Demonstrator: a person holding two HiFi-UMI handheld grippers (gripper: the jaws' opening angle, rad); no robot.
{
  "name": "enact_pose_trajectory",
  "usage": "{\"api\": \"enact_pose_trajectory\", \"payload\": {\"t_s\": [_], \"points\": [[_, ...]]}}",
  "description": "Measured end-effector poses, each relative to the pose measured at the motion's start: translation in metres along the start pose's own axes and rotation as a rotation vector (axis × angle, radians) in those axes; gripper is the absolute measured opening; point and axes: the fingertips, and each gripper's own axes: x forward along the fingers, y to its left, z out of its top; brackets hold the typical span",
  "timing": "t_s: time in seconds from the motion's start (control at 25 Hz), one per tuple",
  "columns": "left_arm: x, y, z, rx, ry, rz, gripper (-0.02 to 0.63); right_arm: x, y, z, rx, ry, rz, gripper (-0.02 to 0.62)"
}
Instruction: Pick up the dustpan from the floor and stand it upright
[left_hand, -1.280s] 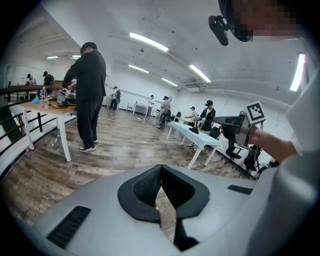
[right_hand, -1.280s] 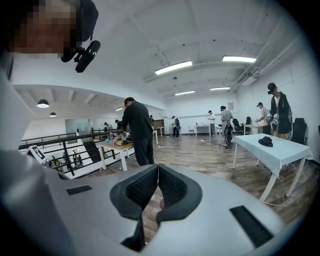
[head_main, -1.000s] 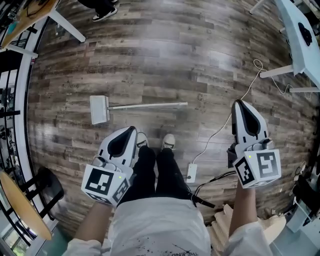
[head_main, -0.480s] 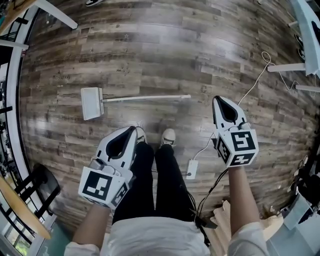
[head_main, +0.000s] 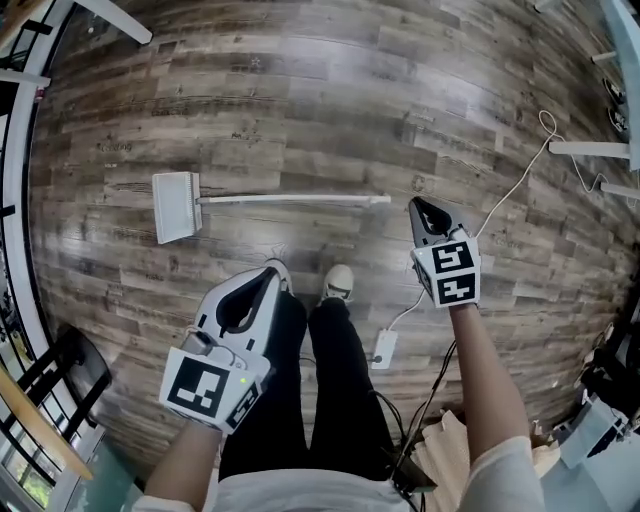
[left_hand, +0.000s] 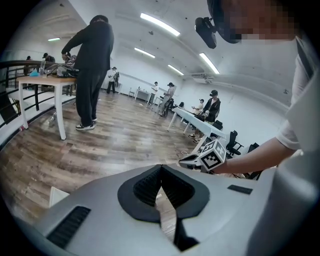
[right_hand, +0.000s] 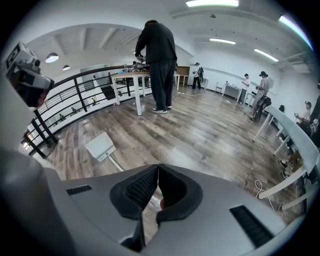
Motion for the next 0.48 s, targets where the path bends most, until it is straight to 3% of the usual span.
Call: {"api": "enact_pose_trajectory", "payload": {"t_s": [0.28, 0.48], "points": [[0.047, 0.041, -0.048, -0.011, 0.032, 0.059, 0.023, 0.081, 0.027, -0.066, -0.088, 0.106, 0.066, 0.026], [0.093, 0.069, -0.086, 0.019, 0.059, 0.064, 0.023, 0.131, 0.046, -0.110, -0.095, 0.158, 0.109, 0.028]]}}
